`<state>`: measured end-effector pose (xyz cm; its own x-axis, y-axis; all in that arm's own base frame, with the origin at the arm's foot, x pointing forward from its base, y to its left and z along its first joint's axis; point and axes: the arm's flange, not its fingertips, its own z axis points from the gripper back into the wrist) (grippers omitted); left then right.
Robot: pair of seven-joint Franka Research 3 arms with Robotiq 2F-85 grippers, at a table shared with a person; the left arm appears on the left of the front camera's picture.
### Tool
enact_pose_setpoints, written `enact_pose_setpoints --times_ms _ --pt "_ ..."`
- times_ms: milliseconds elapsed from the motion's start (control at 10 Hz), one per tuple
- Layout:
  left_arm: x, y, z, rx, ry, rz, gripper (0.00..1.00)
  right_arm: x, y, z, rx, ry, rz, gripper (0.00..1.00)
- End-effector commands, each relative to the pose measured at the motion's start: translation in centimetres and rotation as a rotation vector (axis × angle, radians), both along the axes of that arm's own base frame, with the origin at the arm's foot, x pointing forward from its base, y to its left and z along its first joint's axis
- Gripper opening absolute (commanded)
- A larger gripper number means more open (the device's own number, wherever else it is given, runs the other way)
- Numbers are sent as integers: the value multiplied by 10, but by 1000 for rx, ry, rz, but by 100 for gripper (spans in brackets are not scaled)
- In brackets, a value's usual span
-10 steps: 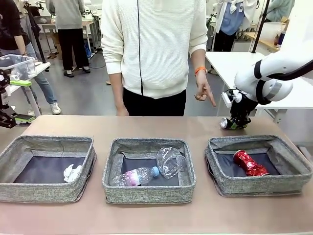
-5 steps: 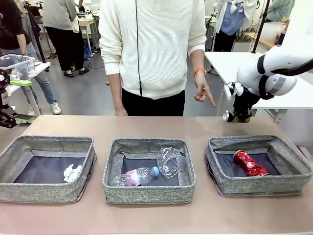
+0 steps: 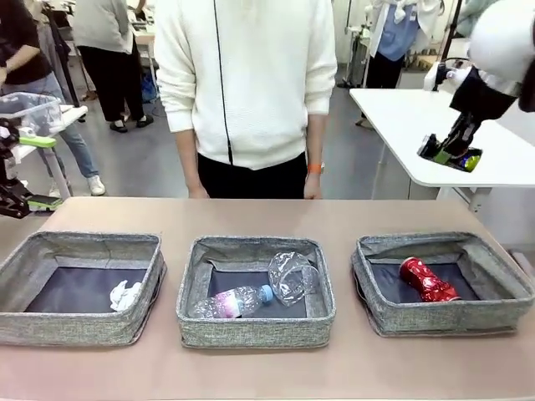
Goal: Sort the waste into the appropriate baskets.
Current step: Pick up the waste item pointed out by the person.
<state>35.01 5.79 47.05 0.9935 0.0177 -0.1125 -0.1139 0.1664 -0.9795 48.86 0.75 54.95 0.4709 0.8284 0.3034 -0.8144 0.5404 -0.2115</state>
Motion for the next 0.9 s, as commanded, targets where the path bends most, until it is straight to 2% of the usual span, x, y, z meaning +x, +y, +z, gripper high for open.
enact_pose_setpoints --times_ms 0,100,200,500,600,700,800 --pt "-1 0 2 -5 -13 -7 100 -30 18 -11 16 -81 33 25" --pt "-1 0 2 -5 -13 -7 100 -35 23 -21 64 -117 89 25" --pt "-1 0 2 -5 -13 -7 100 -23 12 7 8 -20 15 25" --pt "-1 0 2 -5 -13 -7 100 -23 12 7 8 -20 15 25" --pt "-1 0 2 -5 -13 -7 100 -31 13 0 19 -39 32 30" --pt "-1 0 2 -5 -13 -7 100 -27 19 7 -19 82 -62 30" --pt "-1 0 2 -5 -13 -7 100 -28 35 26 -81 115 -147 30"
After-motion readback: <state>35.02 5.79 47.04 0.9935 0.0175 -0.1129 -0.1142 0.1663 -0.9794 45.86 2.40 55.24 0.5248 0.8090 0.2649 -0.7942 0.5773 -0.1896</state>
